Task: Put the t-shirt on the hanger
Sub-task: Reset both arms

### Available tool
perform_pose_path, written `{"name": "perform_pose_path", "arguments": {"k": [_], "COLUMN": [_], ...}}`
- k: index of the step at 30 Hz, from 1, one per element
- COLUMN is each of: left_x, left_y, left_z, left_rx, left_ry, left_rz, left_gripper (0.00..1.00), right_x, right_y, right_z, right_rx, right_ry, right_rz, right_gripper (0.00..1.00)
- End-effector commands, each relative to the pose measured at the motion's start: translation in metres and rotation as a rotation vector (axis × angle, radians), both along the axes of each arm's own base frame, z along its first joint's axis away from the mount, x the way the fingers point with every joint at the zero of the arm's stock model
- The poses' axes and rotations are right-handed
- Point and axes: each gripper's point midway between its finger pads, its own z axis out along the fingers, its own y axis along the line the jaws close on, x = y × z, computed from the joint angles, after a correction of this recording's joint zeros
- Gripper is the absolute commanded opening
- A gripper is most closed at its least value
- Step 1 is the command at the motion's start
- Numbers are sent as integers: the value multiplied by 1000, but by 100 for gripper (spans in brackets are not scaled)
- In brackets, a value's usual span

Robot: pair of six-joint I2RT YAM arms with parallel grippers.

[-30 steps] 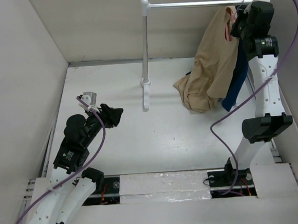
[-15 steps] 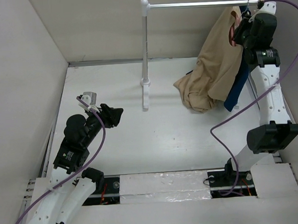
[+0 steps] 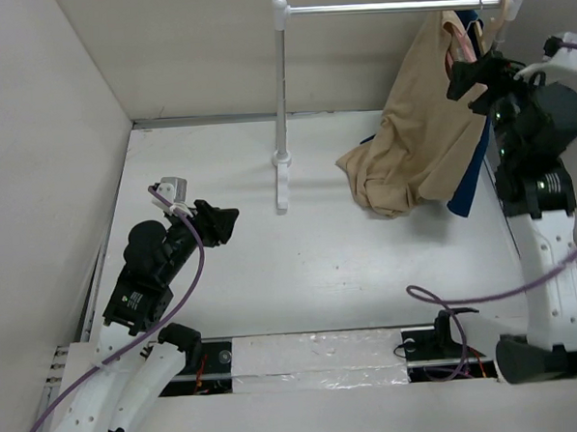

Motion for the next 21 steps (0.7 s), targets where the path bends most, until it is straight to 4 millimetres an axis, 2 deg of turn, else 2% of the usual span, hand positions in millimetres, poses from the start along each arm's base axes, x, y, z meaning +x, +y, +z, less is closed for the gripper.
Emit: {"name": "perform_pose_path", "arguments": {"k": [1, 2, 3, 4, 5, 6, 7, 9, 10, 11, 12, 13, 15, 16, 21], "left_x": [-2, -3, -4, -7, -10, -11, -15, -19, -24, -27, -28, -30, -31, -30, -19], "left_y": [-2, -1, -1, 1, 3, 3, 6, 9, 12, 13, 14, 15, 15, 14, 4], "left_z": [12, 18, 21, 30, 43, 46, 61, 78, 95, 103, 109, 118, 124, 123, 106], "left_rx": [-25, -36, -50, -64, -87, -95, -112, -133, -144, -149, -152, -160, -168, -171, -180], "left_ry": [-44, -66, -76, -105, -139, -151, -186, -226, -263, -282, -297, -316, -329, -326, -256], "left_rz": [-11, -8, -6, 0, 4, 5, 8, 18, 17, 17, 20, 21, 16, 15, -6], "left_gripper": [47, 48, 48, 48, 49, 49, 49, 54, 54, 55, 56, 56, 56, 56, 55], "right_x": [-54, -85, -100, -104, -133, -141, -145, -174, -180, -185, -199, -204, -210, -215, -207], "right_y": [52, 73, 86, 105, 117, 123, 129, 135, 134, 135, 132, 131, 132, 130, 128], "right_z": [42, 49, 51, 27, 28, 20, 4, -4, -8, -14, -17, -19, -29, -31, -48], "right_rx": [15, 7, 3, 11, 2, 3, 11, 1, -5, -7, -7, -2, 5, 9, -10], "right_ry": [-215, -265, -310, -272, -305, -295, -262, -263, -257, -246, -249, -247, -236, -241, -195], "right_rz": [239, 357, 430, 526, 610, 647, 682, 742, 746, 754, 757, 758, 768, 766, 743], "right_gripper": [100, 100, 100, 100, 100, 100, 100, 100, 100, 100, 100, 100, 100, 100, 100]}}
